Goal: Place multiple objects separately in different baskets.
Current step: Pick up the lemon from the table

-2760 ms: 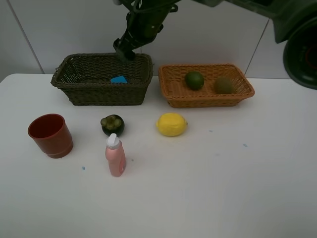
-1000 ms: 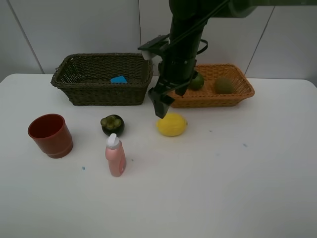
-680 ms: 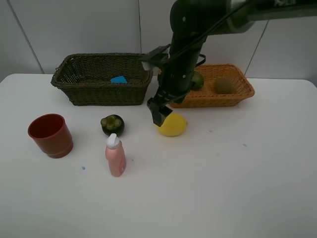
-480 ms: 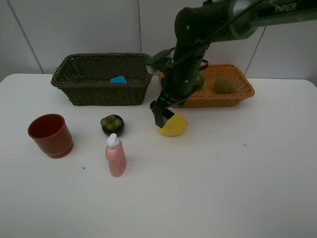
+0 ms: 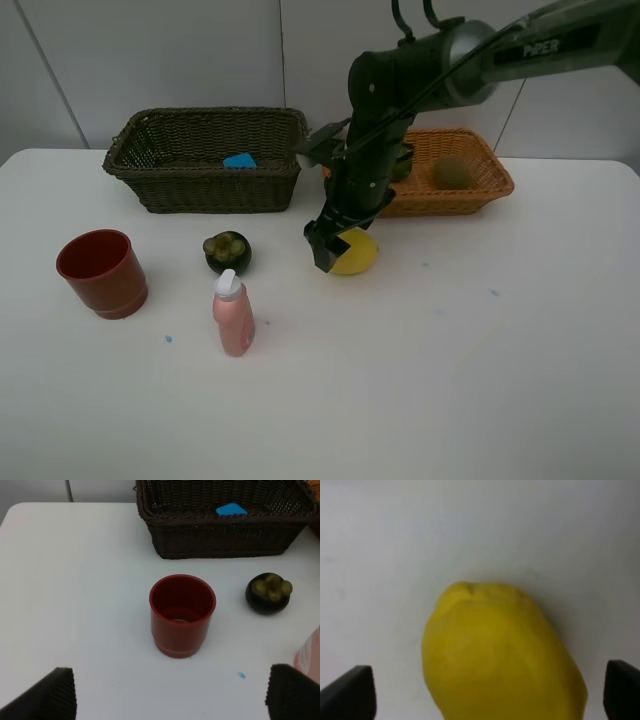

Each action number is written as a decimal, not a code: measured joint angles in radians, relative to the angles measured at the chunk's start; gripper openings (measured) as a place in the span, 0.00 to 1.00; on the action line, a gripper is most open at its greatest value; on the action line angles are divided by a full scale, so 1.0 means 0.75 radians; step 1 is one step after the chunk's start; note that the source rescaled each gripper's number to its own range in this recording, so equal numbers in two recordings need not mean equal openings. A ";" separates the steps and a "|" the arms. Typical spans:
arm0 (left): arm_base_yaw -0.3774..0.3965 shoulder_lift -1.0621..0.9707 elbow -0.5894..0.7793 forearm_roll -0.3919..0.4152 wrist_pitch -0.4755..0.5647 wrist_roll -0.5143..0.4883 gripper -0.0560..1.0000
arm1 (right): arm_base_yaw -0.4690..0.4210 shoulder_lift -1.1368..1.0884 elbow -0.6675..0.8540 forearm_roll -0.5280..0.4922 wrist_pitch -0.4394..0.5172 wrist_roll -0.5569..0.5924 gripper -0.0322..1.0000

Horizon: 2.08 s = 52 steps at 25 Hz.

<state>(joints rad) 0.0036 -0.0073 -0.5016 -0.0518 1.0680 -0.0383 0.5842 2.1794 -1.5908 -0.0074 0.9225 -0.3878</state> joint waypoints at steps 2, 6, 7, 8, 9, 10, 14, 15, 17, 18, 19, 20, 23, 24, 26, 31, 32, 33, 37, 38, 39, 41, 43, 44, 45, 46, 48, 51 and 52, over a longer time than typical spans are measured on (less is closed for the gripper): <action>0.000 0.000 0.000 0.000 0.000 0.000 0.98 | 0.000 0.007 0.000 0.000 -0.016 0.000 1.00; 0.000 0.000 0.000 0.000 0.000 0.000 0.98 | -0.008 0.021 0.000 0.001 -0.037 0.000 1.00; 0.000 0.000 0.000 0.000 0.000 0.000 0.98 | -0.013 0.024 0.000 0.001 -0.040 0.000 1.00; 0.000 0.000 0.000 0.000 0.000 0.000 0.98 | -0.019 0.031 0.000 0.001 -0.045 0.000 1.00; 0.000 0.000 0.000 0.000 0.000 0.000 0.98 | -0.021 0.038 0.000 0.001 -0.047 0.000 1.00; 0.000 0.000 0.000 0.000 0.000 0.000 0.98 | -0.029 0.044 0.000 0.001 -0.045 0.000 1.00; 0.000 0.000 0.000 0.000 0.000 0.000 0.98 | -0.036 0.061 0.000 0.000 -0.045 0.000 1.00; 0.000 0.000 0.000 0.000 0.000 0.000 0.98 | -0.036 0.067 0.000 0.002 -0.045 0.000 1.00; 0.000 0.000 0.000 0.000 0.000 0.000 0.98 | -0.039 0.078 0.000 0.002 -0.047 0.000 1.00; 0.000 0.000 0.000 0.000 0.000 0.000 0.98 | -0.041 0.081 0.000 0.002 -0.047 0.000 1.00; 0.000 0.000 0.000 0.000 0.000 0.000 0.98 | -0.041 0.084 0.000 0.010 -0.045 0.000 0.99; 0.000 0.000 0.000 0.000 0.000 0.000 0.98 | -0.042 0.085 0.000 0.010 -0.045 0.000 0.99; 0.000 0.000 0.000 0.000 0.000 0.000 0.98 | -0.042 0.085 0.000 0.010 -0.047 0.000 0.99; 0.000 0.000 0.000 0.000 0.000 0.000 0.98 | -0.042 0.085 0.000 0.010 -0.047 0.000 0.99; 0.000 0.000 0.000 0.000 0.000 0.000 0.98 | -0.042 0.085 0.000 0.010 -0.047 0.000 0.99; 0.000 0.000 0.000 0.000 0.000 0.000 0.98 | -0.042 0.085 0.000 0.010 -0.050 0.000 0.99; 0.000 0.000 0.000 0.000 0.000 0.000 0.98 | -0.042 0.085 0.000 0.010 -0.050 0.000 0.99; 0.000 0.000 0.000 0.000 0.000 0.000 0.98 | -0.042 0.085 0.000 0.010 -0.050 0.000 0.99; 0.000 0.000 0.000 0.000 0.000 0.000 0.98 | -0.043 0.085 0.000 0.010 -0.052 0.000 0.95; 0.000 0.000 0.000 0.000 0.000 0.000 0.98 | -0.043 0.085 0.000 0.010 -0.056 0.000 0.91; 0.000 0.000 0.000 0.000 0.000 0.000 0.98 | -0.045 0.085 0.000 0.010 -0.060 0.000 0.83; 0.000 0.000 0.000 0.000 0.000 0.000 0.98 | -0.046 0.085 0.000 0.010 -0.068 0.000 0.69; 0.000 0.000 0.000 0.000 0.000 0.000 0.98 | -0.046 0.085 0.000 0.010 -0.069 0.000 0.70; 0.000 0.000 0.000 0.000 0.000 0.000 0.98 | -0.046 0.085 0.000 0.010 -0.069 0.000 0.70; 0.000 0.000 0.000 0.000 0.000 0.000 0.98 | -0.046 0.085 0.000 0.010 -0.069 0.000 0.70; 0.000 0.000 0.000 0.000 0.000 0.000 0.98 | -0.046 0.085 0.000 0.010 -0.069 0.000 0.70; 0.000 0.000 0.000 0.000 0.000 0.000 0.98 | -0.046 0.085 0.000 0.010 -0.069 0.000 0.70; 0.000 0.000 0.000 0.000 0.000 0.000 0.98 | -0.046 0.085 0.000 0.010 -0.069 0.000 0.70; 0.000 0.000 0.000 0.000 0.000 0.000 0.98 | -0.046 0.085 0.000 0.010 -0.069 0.000 0.70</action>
<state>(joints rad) 0.0036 -0.0073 -0.5016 -0.0518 1.0680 -0.0383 0.5496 2.2433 -1.5908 0.0000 0.8705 -0.3878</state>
